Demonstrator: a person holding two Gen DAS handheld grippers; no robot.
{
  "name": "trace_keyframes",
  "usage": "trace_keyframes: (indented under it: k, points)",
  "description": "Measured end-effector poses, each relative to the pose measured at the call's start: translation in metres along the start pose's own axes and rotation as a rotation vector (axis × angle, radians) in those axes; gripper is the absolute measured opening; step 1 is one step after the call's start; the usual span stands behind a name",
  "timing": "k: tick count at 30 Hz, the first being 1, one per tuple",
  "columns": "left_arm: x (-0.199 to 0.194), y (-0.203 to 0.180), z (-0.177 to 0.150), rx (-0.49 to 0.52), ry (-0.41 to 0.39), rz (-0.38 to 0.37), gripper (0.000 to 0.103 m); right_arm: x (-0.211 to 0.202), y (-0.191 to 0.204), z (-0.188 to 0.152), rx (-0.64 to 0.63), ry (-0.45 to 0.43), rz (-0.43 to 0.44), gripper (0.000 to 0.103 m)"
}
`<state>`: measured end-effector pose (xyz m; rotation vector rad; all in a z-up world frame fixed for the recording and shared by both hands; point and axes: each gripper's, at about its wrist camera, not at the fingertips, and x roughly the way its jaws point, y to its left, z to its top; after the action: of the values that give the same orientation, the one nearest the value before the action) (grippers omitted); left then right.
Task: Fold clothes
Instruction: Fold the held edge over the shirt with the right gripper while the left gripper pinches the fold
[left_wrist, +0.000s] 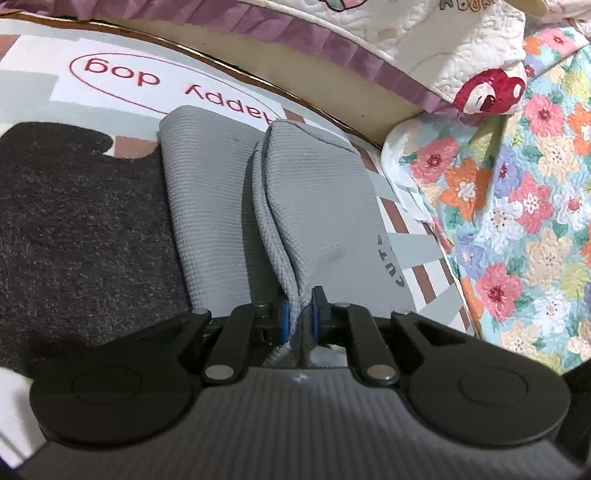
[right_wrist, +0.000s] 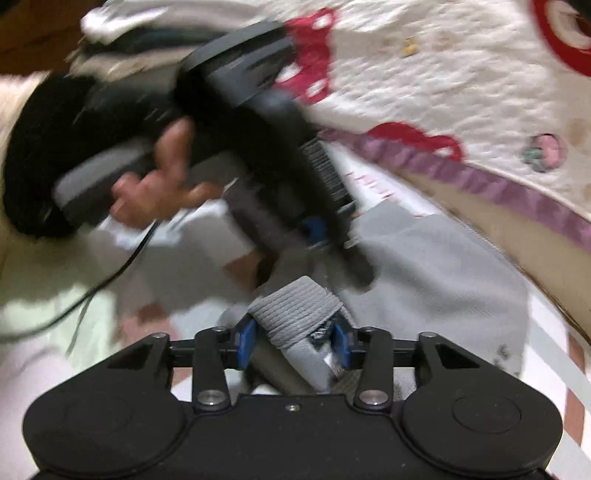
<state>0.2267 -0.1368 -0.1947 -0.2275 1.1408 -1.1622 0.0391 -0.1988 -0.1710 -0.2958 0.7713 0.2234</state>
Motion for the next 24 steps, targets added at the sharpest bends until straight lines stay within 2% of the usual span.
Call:
trace_keyframes:
  k: [4,6,11,12,16,18,21,22,24]
  points:
    - [0.003,-0.002,0.000,0.041,-0.007,0.048,0.011,0.007,0.016,-0.003,-0.145,0.083,-0.026,0.032]
    - [0.002,-0.004,0.000,0.051,-0.016,0.047,0.011,0.005,0.015,0.001,-0.144,0.088,-0.014,0.032]
    - [0.000,-0.001,0.002,0.026,-0.030,0.007,0.011,-0.003,0.004,0.005,-0.052,0.052,0.018,0.042]
    - [-0.002,-0.001,0.003,0.025,-0.041,-0.007,0.011,-0.005,0.001,0.005,-0.026,0.039,0.022,0.047]
    - [-0.010,-0.005,0.007,0.030,-0.079,-0.046,0.011,-0.010,-0.008,0.007,0.072,-0.010,0.041,0.048]
    - [-0.011,-0.006,0.009,0.051,-0.082,-0.015,0.012,-0.008,-0.009,0.006,0.082,-0.020,0.049,0.048]
    - [-0.008,-0.002,0.008,0.078,-0.068,0.119,0.016,-0.006,-0.005,0.006,0.057,-0.016,0.037,0.048]
    - [-0.011,-0.001,0.010,0.074,-0.067,0.139,0.016,-0.006,-0.003,0.006,0.049,-0.010,0.033,0.048]
    - [-0.027,0.002,0.013,0.045,-0.090,0.115,0.016,-0.006,0.000,0.006,0.032,0.003,0.026,0.049]
